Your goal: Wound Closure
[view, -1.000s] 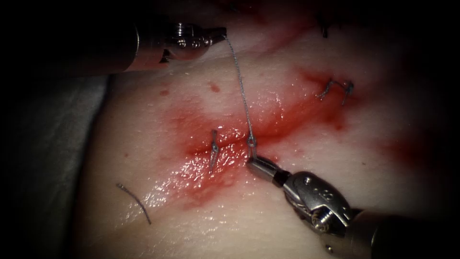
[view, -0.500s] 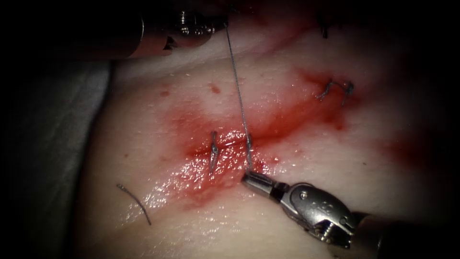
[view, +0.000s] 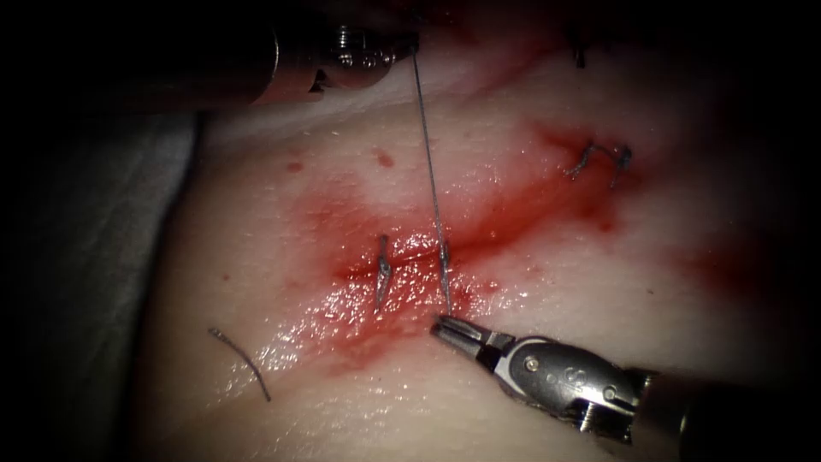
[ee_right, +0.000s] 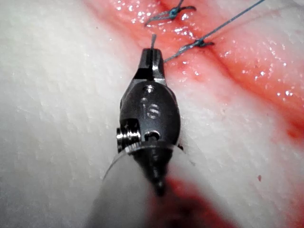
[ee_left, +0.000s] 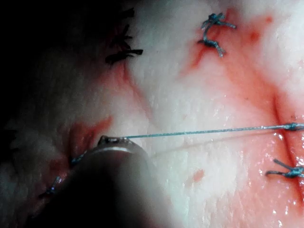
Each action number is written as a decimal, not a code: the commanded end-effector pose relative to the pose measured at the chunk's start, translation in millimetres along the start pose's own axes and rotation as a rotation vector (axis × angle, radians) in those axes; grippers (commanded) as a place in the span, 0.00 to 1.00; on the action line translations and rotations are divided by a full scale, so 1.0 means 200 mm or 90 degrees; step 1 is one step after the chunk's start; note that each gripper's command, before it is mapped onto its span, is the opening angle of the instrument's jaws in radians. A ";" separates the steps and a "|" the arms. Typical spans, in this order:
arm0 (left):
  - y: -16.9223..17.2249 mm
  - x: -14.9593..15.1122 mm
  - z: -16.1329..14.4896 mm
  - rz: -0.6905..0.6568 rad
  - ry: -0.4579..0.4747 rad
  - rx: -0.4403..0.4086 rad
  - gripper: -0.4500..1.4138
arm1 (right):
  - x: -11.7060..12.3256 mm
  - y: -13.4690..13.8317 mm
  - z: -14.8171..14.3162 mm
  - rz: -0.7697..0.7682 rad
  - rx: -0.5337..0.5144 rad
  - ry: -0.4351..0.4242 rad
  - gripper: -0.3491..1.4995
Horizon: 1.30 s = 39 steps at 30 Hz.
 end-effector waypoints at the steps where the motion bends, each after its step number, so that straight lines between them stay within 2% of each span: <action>1: 0.002 0.002 0.003 0.000 0.002 0.000 0.00 | 0.000 -0.002 0.005 0.001 0.003 -0.008 0.00; 5: 0.005 0.005 0.000 -0.003 0.014 -0.005 0.00 | 0.002 0.000 0.005 0.018 -0.065 -0.023 0.00; 7: 0.006 0.007 -0.004 -0.006 0.017 -0.005 0.00 | 0.004 0.002 0.005 0.029 -0.094 -0.018 0.24; 13: 0.002 0.014 -0.019 -0.029 0.025 0.021 0.00 | 0.014 0.010 0.000 -0.022 -0.155 0.001 0.70; 14: 0.001 0.016 -0.022 -0.033 0.026 0.022 0.00 | 0.016 0.011 0.000 -0.016 -0.159 0.003 0.84; 17: -0.002 0.019 -0.030 -0.036 0.032 0.028 0.00 | 0.021 0.015 -0.003 -0.011 -0.178 0.024 0.98; 21: -0.002 0.024 -0.040 -0.026 0.032 0.032 0.00 | 0.027 0.022 -0.010 0.006 -0.181 0.052 0.98; 26: -0.001 0.029 -0.050 -0.022 0.034 0.035 0.00 | 0.033 0.033 -0.015 0.127 -0.115 0.084 0.89; 28: -0.001 0.032 -0.053 -0.020 0.034 0.036 0.00 | 0.033 0.037 -0.012 0.155 -0.082 0.076 0.81; 33: 0.001 0.037 -0.060 -0.013 0.034 0.037 0.00 | 0.030 0.048 0.002 0.209 -0.042 0.079 0.84; 39: 0.000 0.042 -0.066 -0.011 0.039 0.040 0.00 | 0.030 0.060 0.019 0.215 -0.035 0.086 0.87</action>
